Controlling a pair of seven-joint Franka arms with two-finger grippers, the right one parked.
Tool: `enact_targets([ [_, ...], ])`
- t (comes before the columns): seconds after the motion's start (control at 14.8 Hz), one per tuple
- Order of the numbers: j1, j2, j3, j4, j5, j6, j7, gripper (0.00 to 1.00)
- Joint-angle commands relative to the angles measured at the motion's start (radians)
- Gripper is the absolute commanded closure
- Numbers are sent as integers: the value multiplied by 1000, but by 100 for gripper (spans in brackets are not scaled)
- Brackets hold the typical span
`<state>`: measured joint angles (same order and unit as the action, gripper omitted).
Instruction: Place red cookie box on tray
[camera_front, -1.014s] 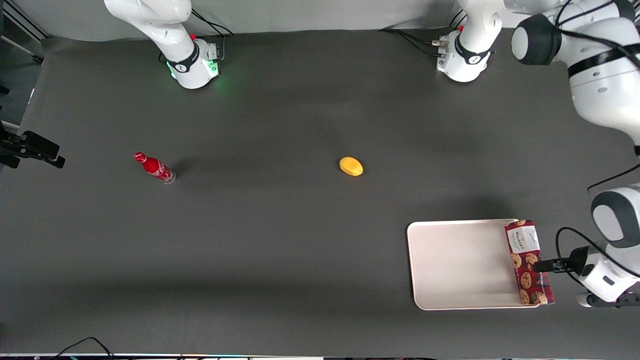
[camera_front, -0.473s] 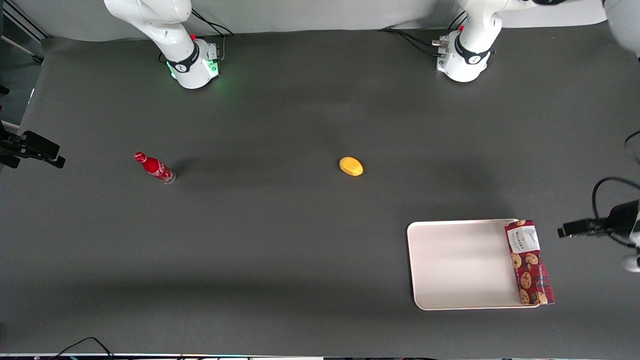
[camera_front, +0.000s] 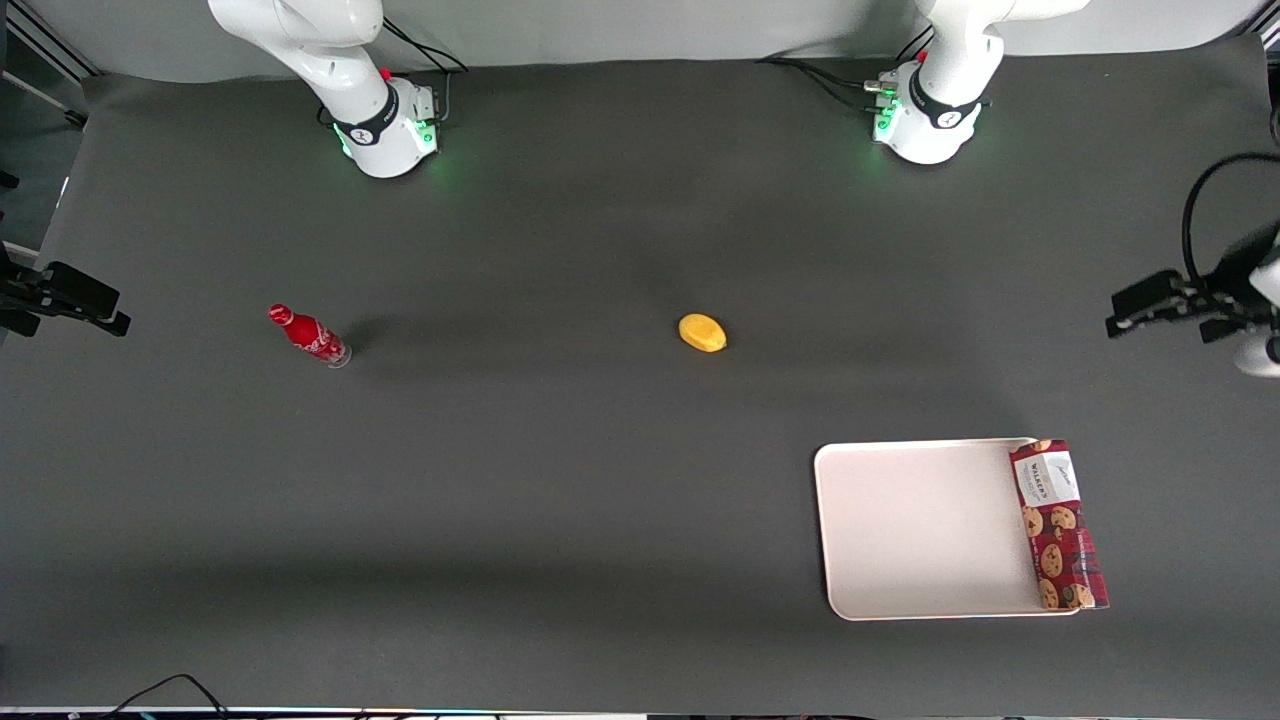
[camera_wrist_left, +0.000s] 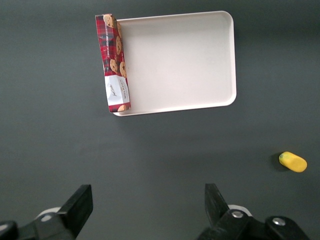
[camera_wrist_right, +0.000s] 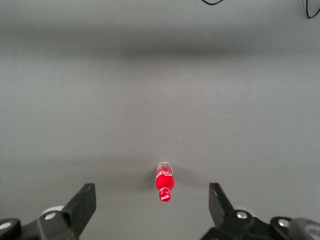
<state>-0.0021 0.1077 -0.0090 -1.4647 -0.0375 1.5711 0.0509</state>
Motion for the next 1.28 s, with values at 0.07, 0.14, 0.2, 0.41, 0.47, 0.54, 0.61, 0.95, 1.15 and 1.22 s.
enact_targets([
  [0.07, 7, -131, -14, -202, 41, 117, 1, 0],
  [0.14, 10, -144, -14, -235, 41, 154, 4, 0],
  [0.2, 14, -157, -14, -265, 41, 183, 4, 0],
  [0.41, 16, -195, -14, -325, 41, 230, 4, 0],
  [0.47, 22, -197, -16, -324, 41, 227, 6, 0],
  [0.54, 22, -203, -16, -325, 39, 221, 6, 0],
  [0.61, 22, -210, -16, -325, 39, 213, 3, 0],
  [0.95, 22, -226, -16, -321, 39, 207, 6, 0],
  [1.15, 22, -232, -16, -321, 39, 204, 6, 0],
  [1.22, 22, -232, -16, -321, 39, 195, 7, 0],
])
